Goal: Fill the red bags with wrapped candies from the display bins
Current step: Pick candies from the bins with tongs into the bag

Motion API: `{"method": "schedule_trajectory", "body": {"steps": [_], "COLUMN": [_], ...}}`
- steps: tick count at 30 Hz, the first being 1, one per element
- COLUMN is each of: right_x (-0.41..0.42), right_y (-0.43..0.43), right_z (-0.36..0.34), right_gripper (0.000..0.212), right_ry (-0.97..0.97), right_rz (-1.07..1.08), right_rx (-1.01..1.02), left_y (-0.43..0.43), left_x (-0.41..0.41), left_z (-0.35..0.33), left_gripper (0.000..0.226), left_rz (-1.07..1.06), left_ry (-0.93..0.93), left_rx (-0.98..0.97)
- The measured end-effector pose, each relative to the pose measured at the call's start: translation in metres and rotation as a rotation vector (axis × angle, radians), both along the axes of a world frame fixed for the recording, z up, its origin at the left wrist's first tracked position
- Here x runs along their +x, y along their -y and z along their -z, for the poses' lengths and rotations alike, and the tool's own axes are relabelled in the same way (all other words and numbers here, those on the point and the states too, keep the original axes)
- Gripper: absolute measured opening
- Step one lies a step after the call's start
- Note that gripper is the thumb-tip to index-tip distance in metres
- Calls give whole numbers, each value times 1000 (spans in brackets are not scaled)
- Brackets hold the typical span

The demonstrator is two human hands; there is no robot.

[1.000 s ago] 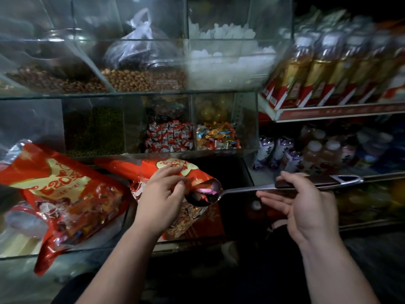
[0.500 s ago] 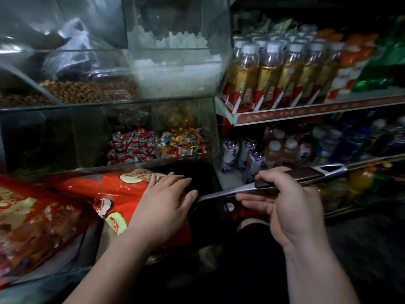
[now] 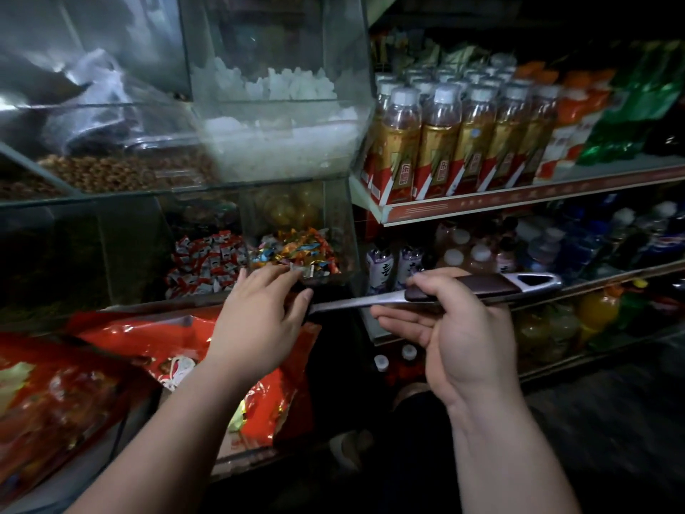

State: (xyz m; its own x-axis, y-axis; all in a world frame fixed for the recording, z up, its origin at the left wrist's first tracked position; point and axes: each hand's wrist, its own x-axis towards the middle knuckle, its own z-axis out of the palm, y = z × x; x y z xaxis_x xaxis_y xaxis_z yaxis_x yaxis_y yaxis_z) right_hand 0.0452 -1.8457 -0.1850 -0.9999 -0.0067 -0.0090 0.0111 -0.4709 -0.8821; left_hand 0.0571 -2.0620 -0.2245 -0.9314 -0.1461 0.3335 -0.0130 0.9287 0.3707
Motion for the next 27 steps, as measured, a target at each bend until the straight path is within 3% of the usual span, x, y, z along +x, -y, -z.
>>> {"method": "schedule_trajectory", "body": {"steps": [9, 15, 18, 20, 22, 24, 27], "right_x": [-31, -59, -76, -89, -97, -104, -105], "right_y": [40, 76, 97, 105, 109, 109, 108], "right_z": [7, 22, 35, 46, 55, 64, 71], "right_gripper": [13, 12, 17, 21, 12, 8, 10], "right_ry": [127, 7, -89, -304, -540, -710, -770], "right_rz": [84, 233, 250, 206, 71, -69, -33], "right_rx": [-127, -96, 77, 383, 750, 990, 1046], "left_y": [33, 44, 48, 49, 50, 51, 50], "left_x": [-60, -94, -93, -90, -88, -88, -86], "left_z": [0, 12, 28, 40, 47, 50, 48], "left_gripper": [41, 56, 56, 57, 59, 60, 59], "left_rz": [-25, -53, -47, -35, -10, -4, 8], "left_ry": [-142, -125, -56, -42, -29, -12, -4], "left_rx": [-59, 267, 325, 297, 276, 282, 280]}}
